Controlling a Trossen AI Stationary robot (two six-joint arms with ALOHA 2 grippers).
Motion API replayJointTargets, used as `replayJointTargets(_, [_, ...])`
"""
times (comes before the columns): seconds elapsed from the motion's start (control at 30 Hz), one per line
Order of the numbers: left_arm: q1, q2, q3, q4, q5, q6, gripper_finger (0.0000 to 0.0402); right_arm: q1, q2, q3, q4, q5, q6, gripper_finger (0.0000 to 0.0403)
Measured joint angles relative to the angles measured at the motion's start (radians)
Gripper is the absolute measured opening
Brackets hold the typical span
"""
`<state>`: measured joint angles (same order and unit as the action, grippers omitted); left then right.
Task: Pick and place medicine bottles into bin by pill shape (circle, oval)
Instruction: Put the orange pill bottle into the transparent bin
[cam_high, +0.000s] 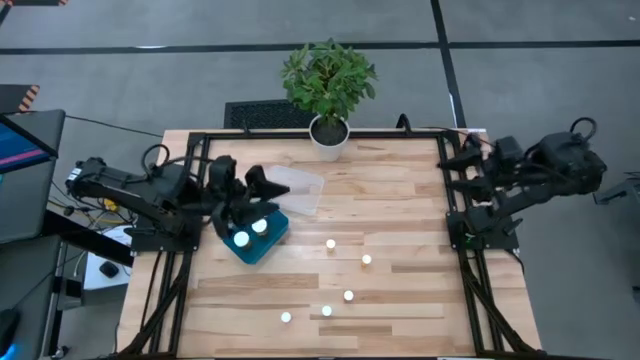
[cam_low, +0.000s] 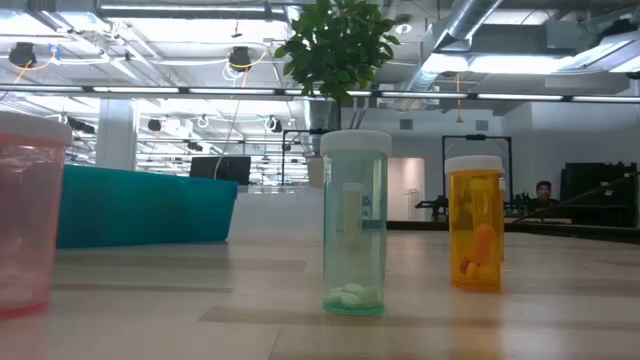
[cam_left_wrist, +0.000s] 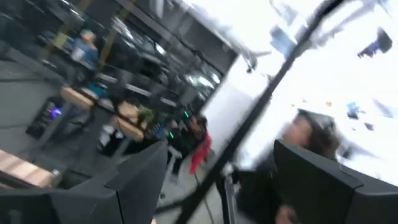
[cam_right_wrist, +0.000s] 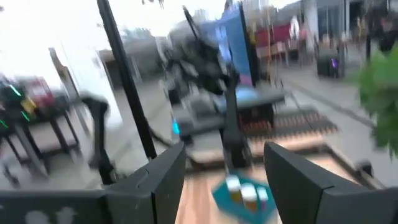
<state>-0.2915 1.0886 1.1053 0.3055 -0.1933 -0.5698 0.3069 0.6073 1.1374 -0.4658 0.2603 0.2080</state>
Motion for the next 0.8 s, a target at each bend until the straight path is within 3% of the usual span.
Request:
replayJointTargets(0.13, [-0.025, 0.002, 0.000, -0.134, 0.056, -0.006, 0.0288, 0.000, 0.071, -0.001, -0.110, 0.002, 0.004, 0.0226])
replayJointTargets(0.37, [-0.058, 0.003, 0.000, -0.399, 0.045, -0.223, 0.0288, 0.016, 0.227, -0.001, -0.254, 0.003, 0.072, 0.0226])
replayJointTargets(0.8, [-0.208, 0.002, 0.000, -0.648, 0.028, -0.247, 0.0288, 0.078, 0.523, -0.001, -0.362, -0.007, 0.296, 0.0226])
